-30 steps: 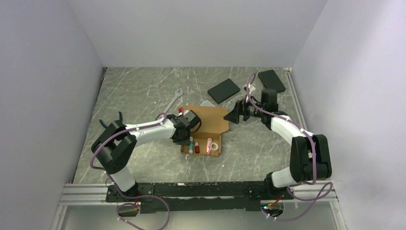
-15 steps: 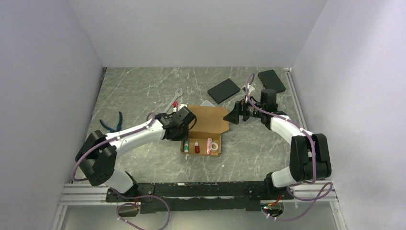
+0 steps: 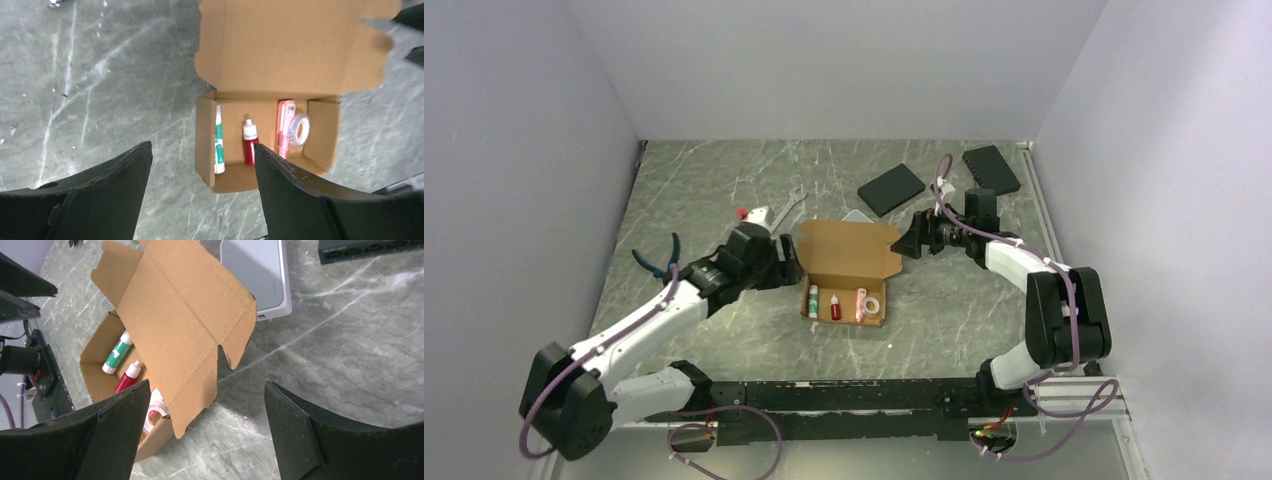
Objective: Fold the paper box
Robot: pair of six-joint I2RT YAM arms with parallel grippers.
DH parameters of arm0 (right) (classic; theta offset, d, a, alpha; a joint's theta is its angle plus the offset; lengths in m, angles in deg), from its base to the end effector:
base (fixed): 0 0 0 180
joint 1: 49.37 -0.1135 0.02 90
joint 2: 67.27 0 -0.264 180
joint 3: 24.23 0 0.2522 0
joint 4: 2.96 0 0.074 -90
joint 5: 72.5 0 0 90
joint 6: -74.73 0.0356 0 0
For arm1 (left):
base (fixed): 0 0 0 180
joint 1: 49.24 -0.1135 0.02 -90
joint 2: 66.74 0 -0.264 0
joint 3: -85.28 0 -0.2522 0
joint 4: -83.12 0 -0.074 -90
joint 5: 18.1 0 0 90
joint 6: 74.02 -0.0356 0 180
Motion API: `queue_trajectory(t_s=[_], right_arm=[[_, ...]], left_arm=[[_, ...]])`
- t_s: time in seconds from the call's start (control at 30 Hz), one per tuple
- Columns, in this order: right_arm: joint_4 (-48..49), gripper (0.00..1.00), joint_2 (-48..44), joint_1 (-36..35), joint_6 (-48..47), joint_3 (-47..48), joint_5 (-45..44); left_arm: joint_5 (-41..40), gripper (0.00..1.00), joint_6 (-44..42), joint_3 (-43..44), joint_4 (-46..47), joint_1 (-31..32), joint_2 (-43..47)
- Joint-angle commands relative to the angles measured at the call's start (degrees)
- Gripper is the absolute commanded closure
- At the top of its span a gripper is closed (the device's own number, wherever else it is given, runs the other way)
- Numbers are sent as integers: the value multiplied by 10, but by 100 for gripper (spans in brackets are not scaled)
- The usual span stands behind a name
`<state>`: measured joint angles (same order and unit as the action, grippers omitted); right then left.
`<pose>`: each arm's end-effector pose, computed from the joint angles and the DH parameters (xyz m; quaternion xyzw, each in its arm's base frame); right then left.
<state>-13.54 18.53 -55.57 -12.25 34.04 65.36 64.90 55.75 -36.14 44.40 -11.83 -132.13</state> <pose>0.2967 0.0588 0.1998 -0.2002 0.8167 0.3957 0.3693 0.1909 -0.1406 0.2456 -0.0421 0.9232 -0.1914 0.3305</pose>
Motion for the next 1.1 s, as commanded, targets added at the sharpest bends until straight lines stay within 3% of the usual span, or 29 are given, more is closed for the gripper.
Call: queue_trajectory(t_s=[0.0, 0.27, 0.43, 0.6, 0.8, 0.9, 1.07], right_arm=[[41, 15, 34, -5, 41, 8, 24], [72, 42, 78, -6, 82, 18, 72], [36, 42, 61, -6, 52, 34, 78], [-46, 41, 37, -4, -14, 65, 74], [-107, 41, 11, 14, -43, 96, 16], [-98, 49, 2, 22, -31, 88, -3], [-113, 65, 25, 22, -31, 95, -15]], left_arm=[[124, 20, -27, -50, 123, -70, 60], [176, 26, -27, -56, 156, -125, 41], [175, 41, -8, -64, 177, -150, 35], [152, 66, 8, -87, 174, -178, 58], [162, 75, -12, -89, 175, -194, 31], [174, 78, -17, -88, 198, -197, 2], [193, 93, -30, -74, 223, -199, -50]])
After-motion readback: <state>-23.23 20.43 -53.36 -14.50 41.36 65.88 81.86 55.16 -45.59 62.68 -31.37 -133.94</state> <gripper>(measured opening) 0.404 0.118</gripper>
